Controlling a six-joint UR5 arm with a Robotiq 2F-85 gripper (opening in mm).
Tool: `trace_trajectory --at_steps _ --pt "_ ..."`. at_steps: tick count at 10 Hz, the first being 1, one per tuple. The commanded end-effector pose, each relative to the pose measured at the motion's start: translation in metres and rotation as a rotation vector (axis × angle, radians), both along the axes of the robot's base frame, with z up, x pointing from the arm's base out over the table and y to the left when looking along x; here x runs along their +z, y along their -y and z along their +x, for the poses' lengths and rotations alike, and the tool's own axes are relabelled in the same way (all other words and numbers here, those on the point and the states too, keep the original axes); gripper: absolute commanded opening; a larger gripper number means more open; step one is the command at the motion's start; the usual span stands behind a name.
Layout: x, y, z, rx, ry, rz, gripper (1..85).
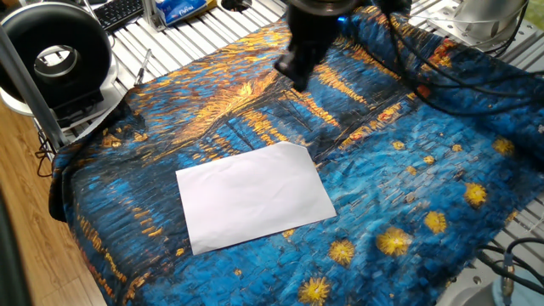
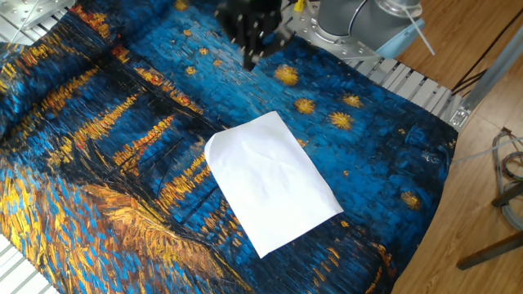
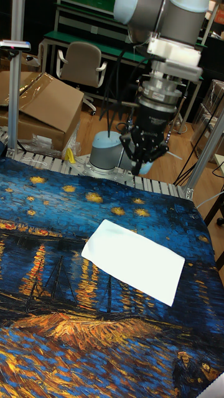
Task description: Flip over and spread out the paper that is laid flat on the table
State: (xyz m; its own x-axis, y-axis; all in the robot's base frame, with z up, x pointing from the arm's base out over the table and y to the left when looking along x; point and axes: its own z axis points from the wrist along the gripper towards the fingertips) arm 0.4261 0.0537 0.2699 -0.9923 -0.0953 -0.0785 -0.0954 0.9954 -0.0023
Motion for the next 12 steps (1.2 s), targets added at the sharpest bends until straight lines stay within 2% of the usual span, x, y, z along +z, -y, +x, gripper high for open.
trace_trajectory --at_steps 1,2,4,6,7,12 --pt "0.001 0.001 -0.055 -0.087 -0.122 0.031 1.0" --pt "-0.002 -0.004 -0.051 -0.102 -0.119 0.038 1.0" --pt "-0.003 -0.009 -0.054 -0.113 -0.134 0.051 1.0" --pt "-0.005 0.003 -0.052 -0.084 -0.124 0.002 1.0" --pt "-0.005 0.006 -0.047 -0.069 -0.102 -0.01 1.0" --pt "-0.005 0.014 -0.045 -0.032 -0.09 -0.043 1.0"
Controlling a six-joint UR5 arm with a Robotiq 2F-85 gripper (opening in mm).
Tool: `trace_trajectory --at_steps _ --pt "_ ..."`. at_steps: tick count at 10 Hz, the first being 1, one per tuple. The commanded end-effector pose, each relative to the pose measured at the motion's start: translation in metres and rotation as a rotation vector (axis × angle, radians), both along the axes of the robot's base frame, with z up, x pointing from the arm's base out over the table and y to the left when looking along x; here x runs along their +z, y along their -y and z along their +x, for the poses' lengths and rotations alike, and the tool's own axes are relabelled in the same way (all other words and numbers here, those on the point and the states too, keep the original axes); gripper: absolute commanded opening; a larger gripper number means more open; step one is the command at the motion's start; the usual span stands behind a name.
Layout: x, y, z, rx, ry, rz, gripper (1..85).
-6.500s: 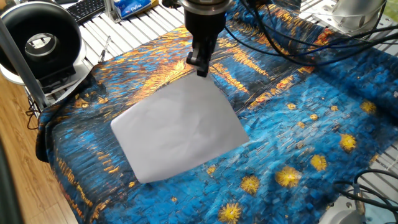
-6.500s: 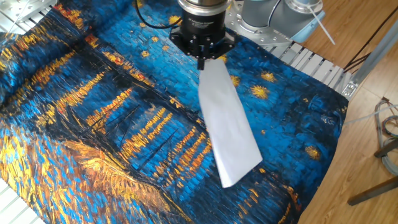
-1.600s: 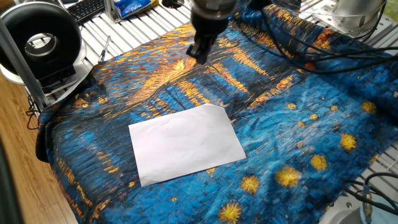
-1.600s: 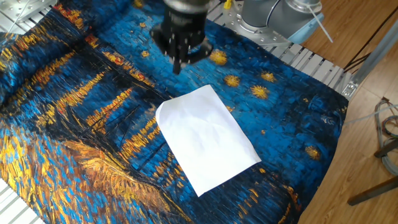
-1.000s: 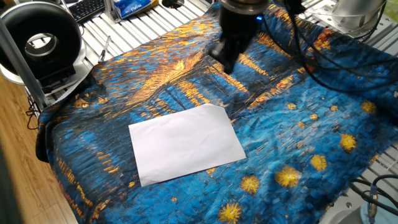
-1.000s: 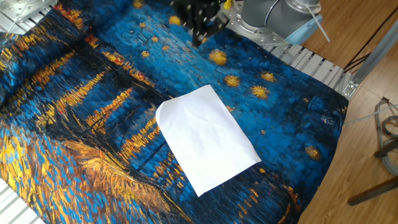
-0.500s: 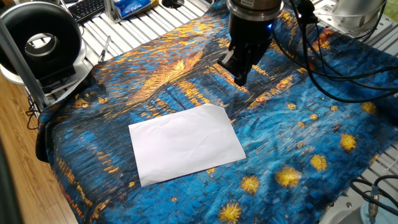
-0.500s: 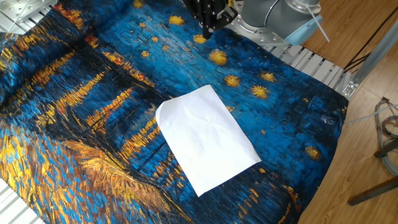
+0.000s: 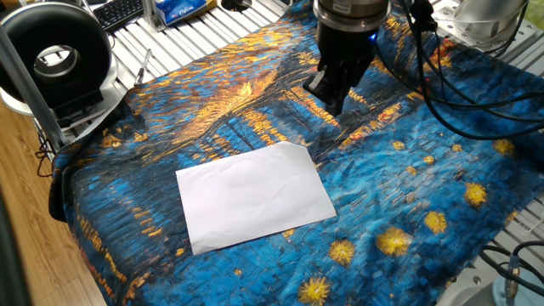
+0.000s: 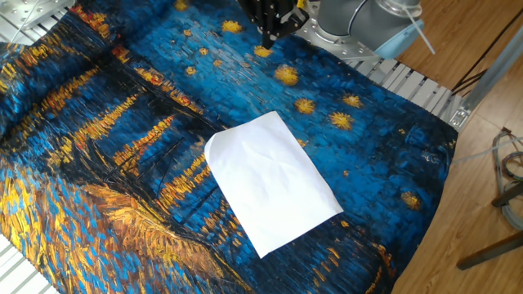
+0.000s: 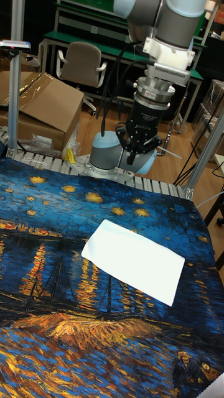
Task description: Flip over and spread out the paper that is laid flat on the table
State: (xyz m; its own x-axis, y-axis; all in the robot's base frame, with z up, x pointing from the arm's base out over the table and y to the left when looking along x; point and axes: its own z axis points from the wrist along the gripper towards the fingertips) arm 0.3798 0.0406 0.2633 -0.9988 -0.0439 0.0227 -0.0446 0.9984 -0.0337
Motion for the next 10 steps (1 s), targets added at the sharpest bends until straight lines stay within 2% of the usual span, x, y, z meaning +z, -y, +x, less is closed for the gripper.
trace_trajectory --at_steps 1,10 --pt "0.0014 0.0034 0.0027 0.029 0.013 -0.013 1.0" --pt "0.0024 0.0105 0.0068 0.051 0.023 -0.041 1.0"
